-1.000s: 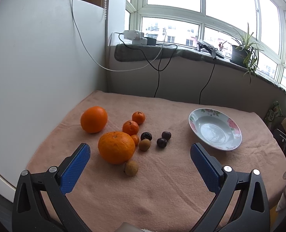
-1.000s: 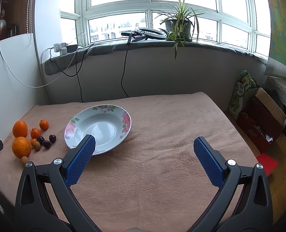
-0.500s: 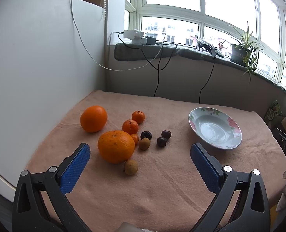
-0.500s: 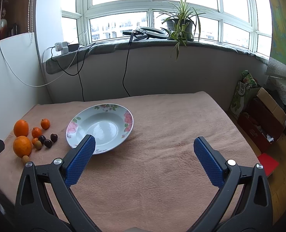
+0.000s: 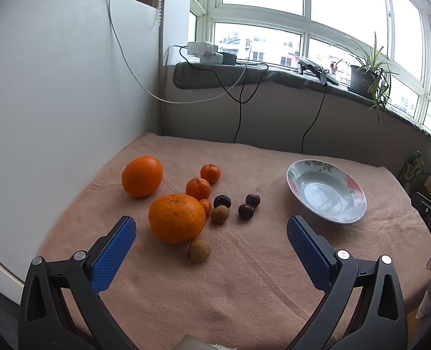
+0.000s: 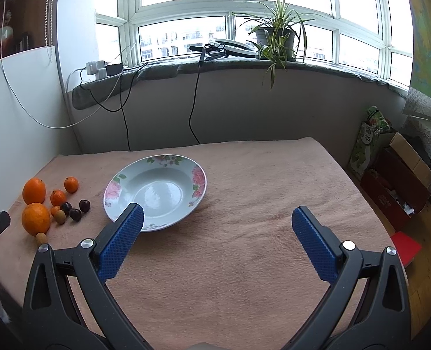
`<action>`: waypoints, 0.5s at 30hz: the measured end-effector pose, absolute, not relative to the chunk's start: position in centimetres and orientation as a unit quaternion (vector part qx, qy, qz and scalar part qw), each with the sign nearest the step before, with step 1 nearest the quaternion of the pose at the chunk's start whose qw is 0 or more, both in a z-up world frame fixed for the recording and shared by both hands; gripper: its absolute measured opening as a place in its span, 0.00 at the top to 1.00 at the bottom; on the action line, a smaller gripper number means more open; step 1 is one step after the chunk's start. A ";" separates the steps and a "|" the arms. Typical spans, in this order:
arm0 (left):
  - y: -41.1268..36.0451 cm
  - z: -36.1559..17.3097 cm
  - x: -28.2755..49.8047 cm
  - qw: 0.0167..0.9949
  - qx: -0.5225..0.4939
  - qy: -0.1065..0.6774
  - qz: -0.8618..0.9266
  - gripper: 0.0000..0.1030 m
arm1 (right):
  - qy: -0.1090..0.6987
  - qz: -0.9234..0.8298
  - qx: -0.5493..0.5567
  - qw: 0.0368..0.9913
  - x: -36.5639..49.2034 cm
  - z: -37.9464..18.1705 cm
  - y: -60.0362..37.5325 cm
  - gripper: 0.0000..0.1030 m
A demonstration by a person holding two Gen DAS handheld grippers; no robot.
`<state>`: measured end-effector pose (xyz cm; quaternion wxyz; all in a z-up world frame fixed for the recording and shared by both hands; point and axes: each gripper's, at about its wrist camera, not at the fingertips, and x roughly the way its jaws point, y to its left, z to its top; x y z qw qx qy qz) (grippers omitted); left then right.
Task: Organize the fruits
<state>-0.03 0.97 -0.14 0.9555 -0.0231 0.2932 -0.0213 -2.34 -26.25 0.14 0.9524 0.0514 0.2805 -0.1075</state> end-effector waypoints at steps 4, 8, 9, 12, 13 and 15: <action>1.2 -0.3 0.1 0.955 -0.024 0.295 -0.022 0.00 | 0.283 -0.106 0.050 0.952 -2.1 0.1 -26.1 0.00; 1.5 -0.4 0.2 0.955 -0.026 0.296 -0.022 0.00 | 0.284 -0.102 0.049 0.952 -2.0 0.1 -25.7 0.00; 1.6 -0.4 0.2 0.955 -0.026 0.296 -0.021 0.00 | 0.285 -0.101 0.048 0.952 -1.9 0.1 -25.6 0.00; 1.8 -0.5 0.3 0.954 -0.027 0.299 -0.019 0.00 | 0.289 -0.095 0.047 0.952 -1.6 0.1 -25.3 0.00; 1.9 -0.5 0.4 0.954 -0.026 0.299 -0.018 0.00 | 0.289 -0.092 0.047 0.952 -1.5 0.0 -25.1 0.00; 2.1 -0.6 0.4 0.954 -0.027 0.300 -0.015 0.00 | 0.292 -0.087 0.046 0.951 -1.3 -0.1 -24.8 0.00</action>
